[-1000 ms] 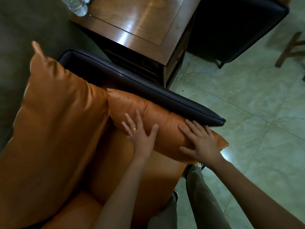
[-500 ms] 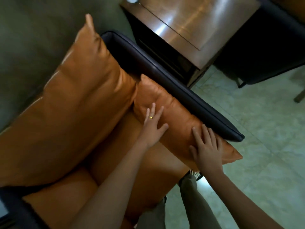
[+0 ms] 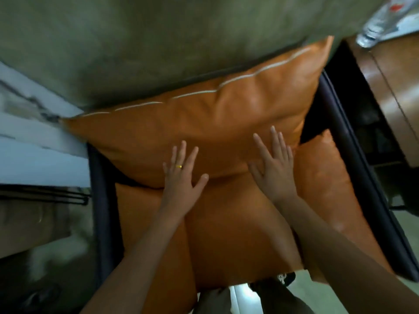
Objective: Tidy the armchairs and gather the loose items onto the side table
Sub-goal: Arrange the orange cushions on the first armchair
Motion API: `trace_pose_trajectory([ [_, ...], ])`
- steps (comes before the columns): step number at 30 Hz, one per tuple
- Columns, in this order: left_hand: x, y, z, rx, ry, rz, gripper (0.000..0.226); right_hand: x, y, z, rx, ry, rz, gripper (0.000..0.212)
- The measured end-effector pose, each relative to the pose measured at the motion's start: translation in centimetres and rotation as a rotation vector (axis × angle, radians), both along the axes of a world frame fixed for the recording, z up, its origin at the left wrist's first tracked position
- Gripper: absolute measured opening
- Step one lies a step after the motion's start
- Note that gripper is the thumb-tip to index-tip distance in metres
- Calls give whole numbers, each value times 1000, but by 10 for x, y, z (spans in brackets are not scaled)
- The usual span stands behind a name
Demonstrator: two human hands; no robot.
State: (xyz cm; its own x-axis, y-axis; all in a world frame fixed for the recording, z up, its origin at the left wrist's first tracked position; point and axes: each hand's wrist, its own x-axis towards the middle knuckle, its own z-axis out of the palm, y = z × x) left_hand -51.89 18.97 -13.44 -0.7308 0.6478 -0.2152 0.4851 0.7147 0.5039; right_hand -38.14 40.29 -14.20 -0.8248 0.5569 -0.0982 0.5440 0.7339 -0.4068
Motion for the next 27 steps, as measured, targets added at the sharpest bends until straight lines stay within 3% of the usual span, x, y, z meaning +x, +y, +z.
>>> trace_pose_trajectory([
  [5,-71,-14,14,-87,148,135,91,-95,-3,18,52,52,148,64],
  [10,-113,0,-5,-139,-15,303,107,-141,33,12,54,14,183,64],
  [12,-113,13,-16,-202,21,265,100,-150,46,7,81,-17,232,63],
  [17,-112,62,-28,-57,152,162,59,-178,56,-8,183,-103,426,58],
  [22,-129,77,-67,-155,205,79,58,-175,80,-42,259,-165,514,63],
  [27,-144,67,-72,-247,303,127,64,-156,138,-44,360,-220,365,65],
])
